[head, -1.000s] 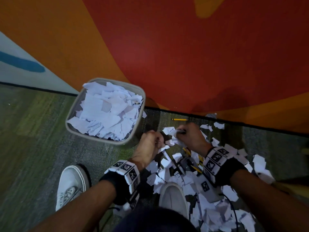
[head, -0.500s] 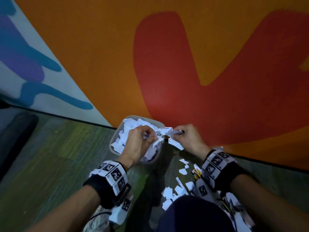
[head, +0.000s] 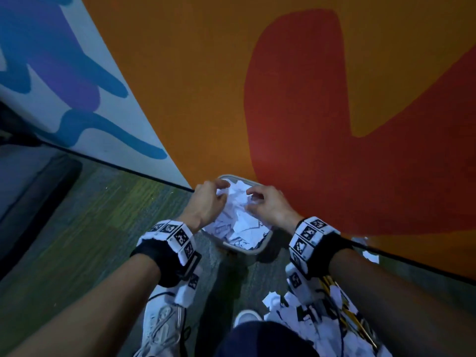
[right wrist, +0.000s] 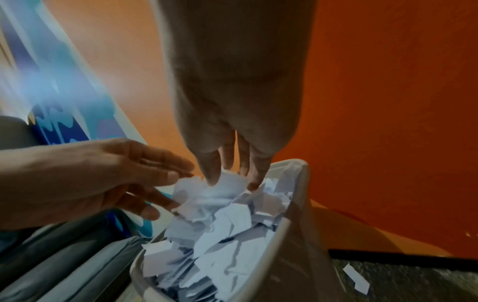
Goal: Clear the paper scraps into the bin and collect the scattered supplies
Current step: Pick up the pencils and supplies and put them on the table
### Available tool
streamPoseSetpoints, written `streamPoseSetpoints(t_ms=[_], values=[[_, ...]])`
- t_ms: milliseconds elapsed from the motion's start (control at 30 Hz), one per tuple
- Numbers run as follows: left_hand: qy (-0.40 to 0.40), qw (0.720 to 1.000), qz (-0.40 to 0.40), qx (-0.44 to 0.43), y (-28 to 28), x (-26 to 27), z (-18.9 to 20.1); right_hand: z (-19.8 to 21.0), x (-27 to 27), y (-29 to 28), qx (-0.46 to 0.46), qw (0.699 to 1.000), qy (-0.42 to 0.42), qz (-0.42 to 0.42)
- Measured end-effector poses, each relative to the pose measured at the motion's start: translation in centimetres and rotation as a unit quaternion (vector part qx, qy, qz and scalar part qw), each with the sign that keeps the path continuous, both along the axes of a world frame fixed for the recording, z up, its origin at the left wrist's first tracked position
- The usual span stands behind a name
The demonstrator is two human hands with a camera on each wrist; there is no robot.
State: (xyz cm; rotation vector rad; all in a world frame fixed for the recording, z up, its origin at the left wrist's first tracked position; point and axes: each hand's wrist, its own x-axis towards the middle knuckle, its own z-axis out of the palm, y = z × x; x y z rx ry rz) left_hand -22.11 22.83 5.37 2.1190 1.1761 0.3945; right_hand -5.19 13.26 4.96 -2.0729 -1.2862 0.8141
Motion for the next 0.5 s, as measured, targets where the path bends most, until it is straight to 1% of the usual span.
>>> streamPoseSetpoints(t_ms=[33, 100, 200, 267, 367, 433, 500], values=[[0.024, 0.999, -0.008, 0.022, 0.3, -0.3, 0.0, 0.1, 0.4, -0.3, 0.002, 1.000, 0.008, 0.001], [0.044, 0.997, -0.018, 0.060, 0.7, -0.4, 0.2, 0.4, 1.5, -1.1, 0.002, 1.000, 0.013, 0.008], [0.031, 0.992, -0.021, 0.124, 0.4, 0.1, 1.0, 0.5, 2.9, -2.5, 0.017, 1.000, 0.010, 0.008], [0.022, 0.990, -0.051, 0.132, -0.6, 1.1, 2.1, 0.7, 3.8, -4.0, 0.039, 0.999, 0.010, -0.007], [0.023, 0.982, -0.165, 0.087, -3.3, 3.4, 4.4, 0.6, 5.3, -7.6, 0.055, 0.998, 0.018, -0.031], [0.028, 0.967, -0.248, 0.050, -5.7, 5.3, 5.5, 0.0, 6.3, -10.7, 0.039, 0.998, 0.026, -0.048], [0.039, 0.949, -0.311, 0.025, -8.3, 7.0, 5.3, -1.4, 7.3, -14.2, 0.012, 0.997, 0.046, -0.064]])
